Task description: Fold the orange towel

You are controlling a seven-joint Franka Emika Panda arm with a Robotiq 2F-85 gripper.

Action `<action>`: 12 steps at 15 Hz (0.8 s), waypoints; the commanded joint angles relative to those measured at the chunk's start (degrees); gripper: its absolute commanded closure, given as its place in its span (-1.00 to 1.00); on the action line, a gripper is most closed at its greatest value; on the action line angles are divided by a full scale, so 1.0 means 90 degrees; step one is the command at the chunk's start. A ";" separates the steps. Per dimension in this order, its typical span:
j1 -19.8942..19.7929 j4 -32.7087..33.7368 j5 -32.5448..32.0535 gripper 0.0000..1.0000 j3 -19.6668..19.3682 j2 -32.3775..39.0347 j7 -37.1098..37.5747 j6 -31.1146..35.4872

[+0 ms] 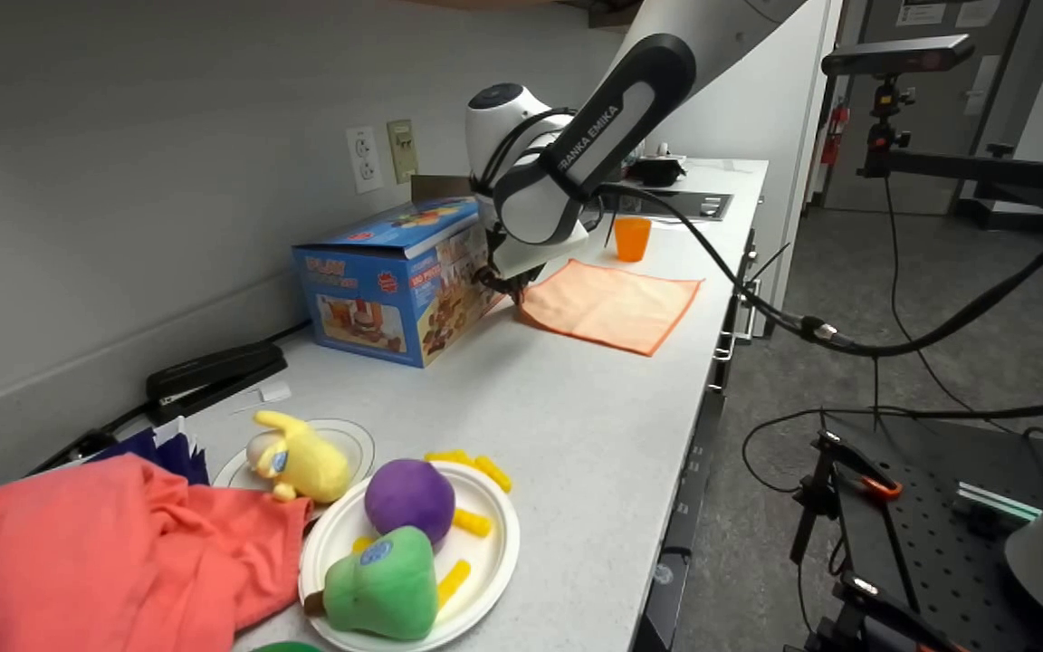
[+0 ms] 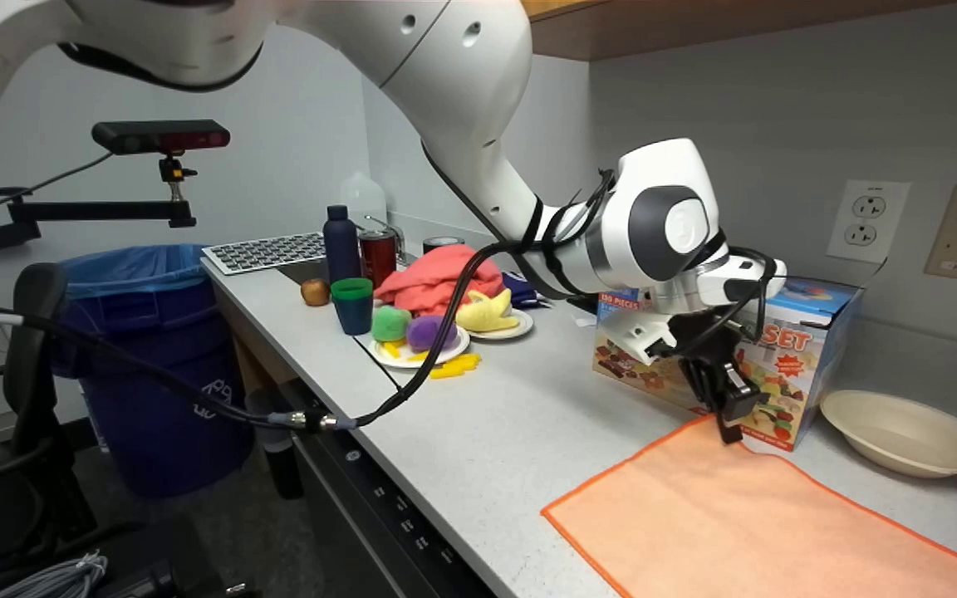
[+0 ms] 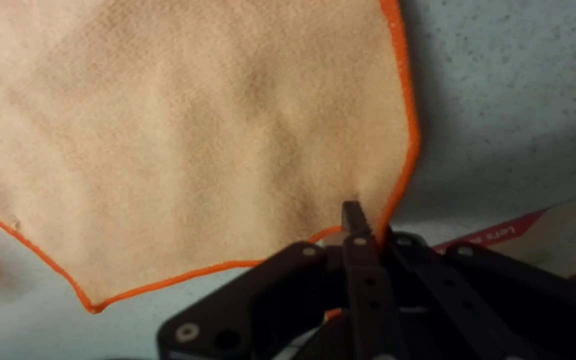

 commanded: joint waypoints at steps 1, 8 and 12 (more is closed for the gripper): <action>-0.0087 0.0295 0.0247 0.99 -0.0009 -0.0078 0.0019 -0.0538; -0.0468 0.0408 0.0469 0.99 -0.0014 -0.0685 -0.0080 -0.1233; -0.0646 0.0320 0.0249 0.99 -0.0002 -0.1158 -0.0562 -0.1813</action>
